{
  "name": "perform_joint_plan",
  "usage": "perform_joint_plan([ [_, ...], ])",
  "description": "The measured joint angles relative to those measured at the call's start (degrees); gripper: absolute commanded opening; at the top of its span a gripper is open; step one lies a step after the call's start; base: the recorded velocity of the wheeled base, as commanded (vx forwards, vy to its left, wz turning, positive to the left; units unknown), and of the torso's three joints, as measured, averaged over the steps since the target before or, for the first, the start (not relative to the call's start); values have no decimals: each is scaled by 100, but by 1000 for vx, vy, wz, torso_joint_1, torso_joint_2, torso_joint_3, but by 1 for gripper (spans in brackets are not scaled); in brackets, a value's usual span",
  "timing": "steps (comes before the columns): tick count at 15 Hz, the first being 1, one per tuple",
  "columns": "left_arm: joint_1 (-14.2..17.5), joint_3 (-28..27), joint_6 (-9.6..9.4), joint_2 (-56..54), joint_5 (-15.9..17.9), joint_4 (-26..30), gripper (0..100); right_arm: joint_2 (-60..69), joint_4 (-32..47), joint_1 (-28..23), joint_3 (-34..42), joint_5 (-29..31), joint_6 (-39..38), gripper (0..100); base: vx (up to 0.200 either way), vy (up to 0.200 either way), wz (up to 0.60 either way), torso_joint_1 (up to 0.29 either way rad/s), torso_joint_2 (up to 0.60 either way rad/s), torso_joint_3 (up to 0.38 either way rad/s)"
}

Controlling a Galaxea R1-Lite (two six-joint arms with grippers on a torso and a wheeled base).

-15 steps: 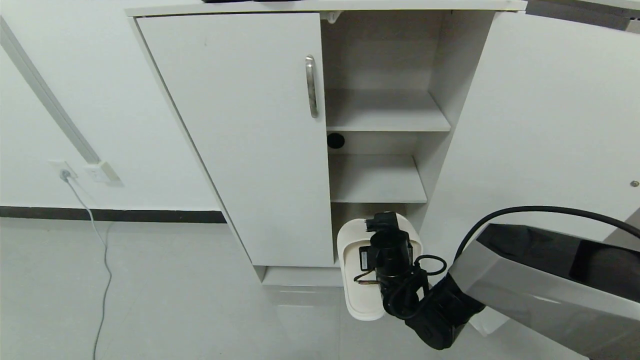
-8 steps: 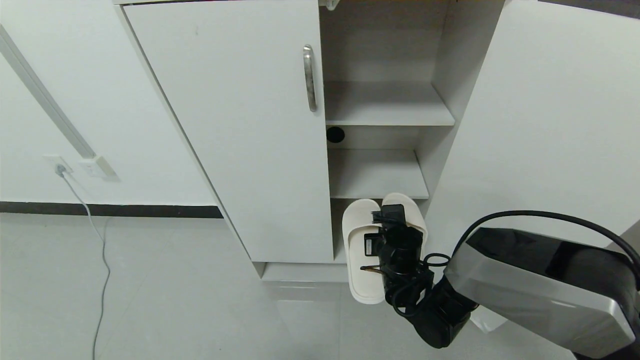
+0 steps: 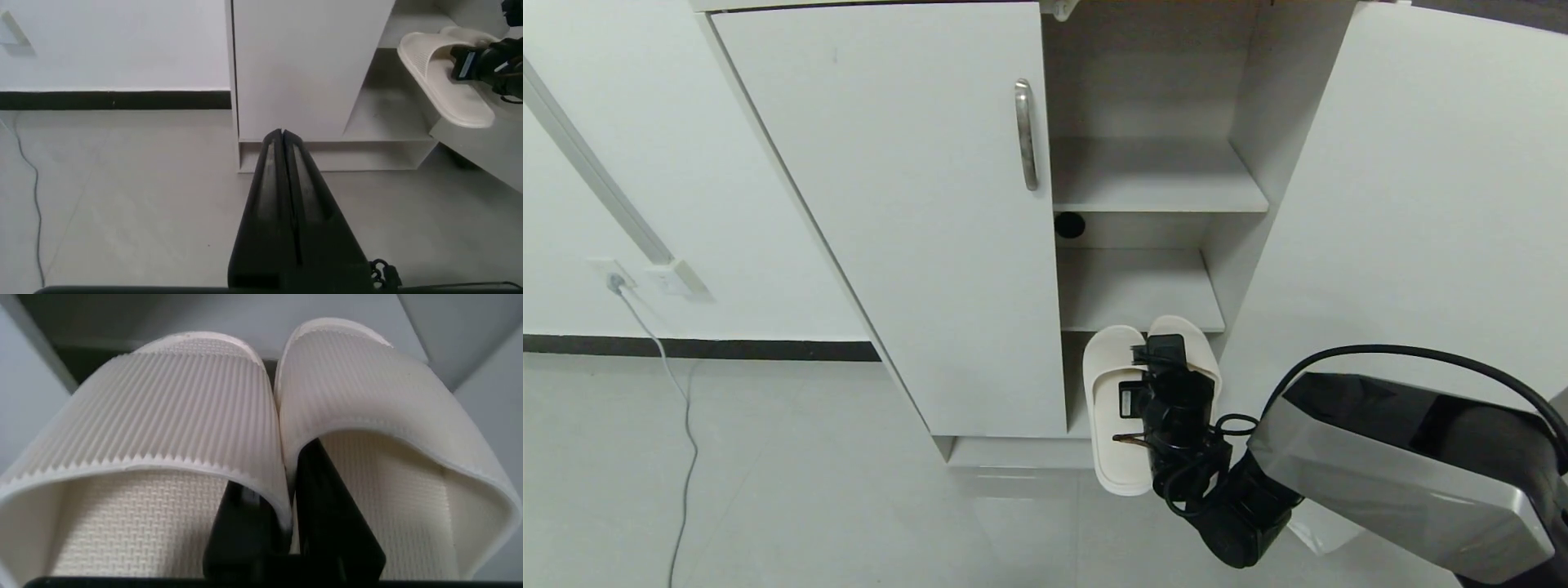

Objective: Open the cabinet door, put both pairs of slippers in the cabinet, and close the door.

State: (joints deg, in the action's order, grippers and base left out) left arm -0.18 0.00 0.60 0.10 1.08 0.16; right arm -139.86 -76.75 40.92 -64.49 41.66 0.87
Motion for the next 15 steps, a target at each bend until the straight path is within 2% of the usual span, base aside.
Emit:
perform_joint_plan([
  [10,0,0,-6,0,6,0,0,-5,-24,-41,-54,2,-44,0,200,0,0,3,1,1],
  [15,0,0,6,0,-2,2,0,-51,55,-187,-177,-60,-33,0,0,0,0,0,0,0],
])
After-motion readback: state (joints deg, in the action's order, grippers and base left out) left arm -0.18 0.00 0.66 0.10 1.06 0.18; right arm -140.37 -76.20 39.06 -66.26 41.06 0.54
